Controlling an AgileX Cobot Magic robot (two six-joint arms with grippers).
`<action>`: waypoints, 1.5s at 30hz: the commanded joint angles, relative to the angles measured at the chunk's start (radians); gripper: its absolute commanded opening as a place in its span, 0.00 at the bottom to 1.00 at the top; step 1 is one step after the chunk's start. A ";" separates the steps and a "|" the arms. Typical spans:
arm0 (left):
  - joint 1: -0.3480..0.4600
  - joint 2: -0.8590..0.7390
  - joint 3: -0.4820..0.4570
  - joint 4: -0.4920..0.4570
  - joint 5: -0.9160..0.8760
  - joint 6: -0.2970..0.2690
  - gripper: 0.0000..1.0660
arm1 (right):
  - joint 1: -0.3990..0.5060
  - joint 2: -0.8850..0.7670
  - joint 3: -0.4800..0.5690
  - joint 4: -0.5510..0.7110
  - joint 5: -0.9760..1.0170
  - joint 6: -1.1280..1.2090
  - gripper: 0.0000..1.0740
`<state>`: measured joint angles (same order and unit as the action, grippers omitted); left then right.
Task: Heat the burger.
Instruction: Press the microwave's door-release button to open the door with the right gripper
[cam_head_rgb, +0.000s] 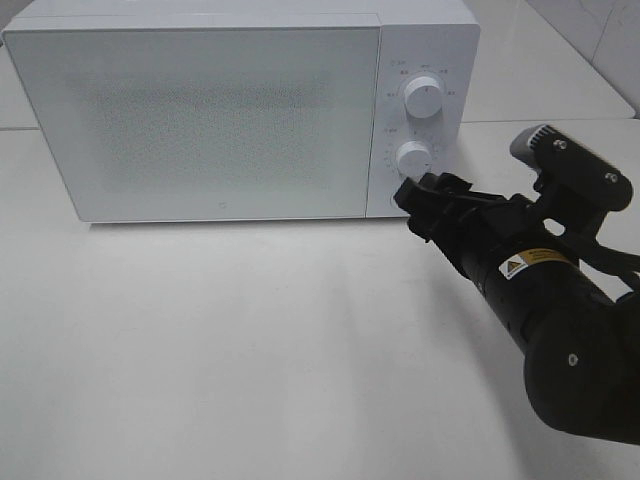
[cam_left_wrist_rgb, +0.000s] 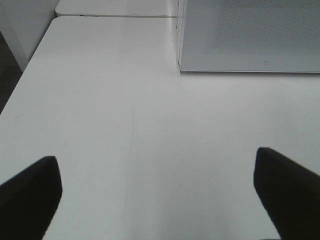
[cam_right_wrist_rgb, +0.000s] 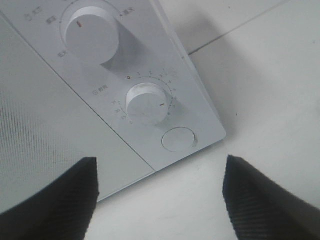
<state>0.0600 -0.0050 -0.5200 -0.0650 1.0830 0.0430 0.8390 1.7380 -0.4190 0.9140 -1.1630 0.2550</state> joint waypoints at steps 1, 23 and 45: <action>0.000 -0.019 0.004 -0.007 -0.014 0.001 0.92 | 0.002 -0.001 -0.004 -0.007 0.026 0.270 0.57; 0.000 -0.019 0.004 -0.007 -0.014 0.001 0.92 | 0.002 -0.001 -0.005 -0.011 0.123 0.945 0.00; 0.000 -0.019 0.004 -0.007 -0.014 0.001 0.92 | -0.040 0.124 -0.099 -0.053 0.151 1.023 0.00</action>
<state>0.0600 -0.0050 -0.5200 -0.0650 1.0830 0.0430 0.8180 1.8550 -0.5000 0.8950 -1.0160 1.2680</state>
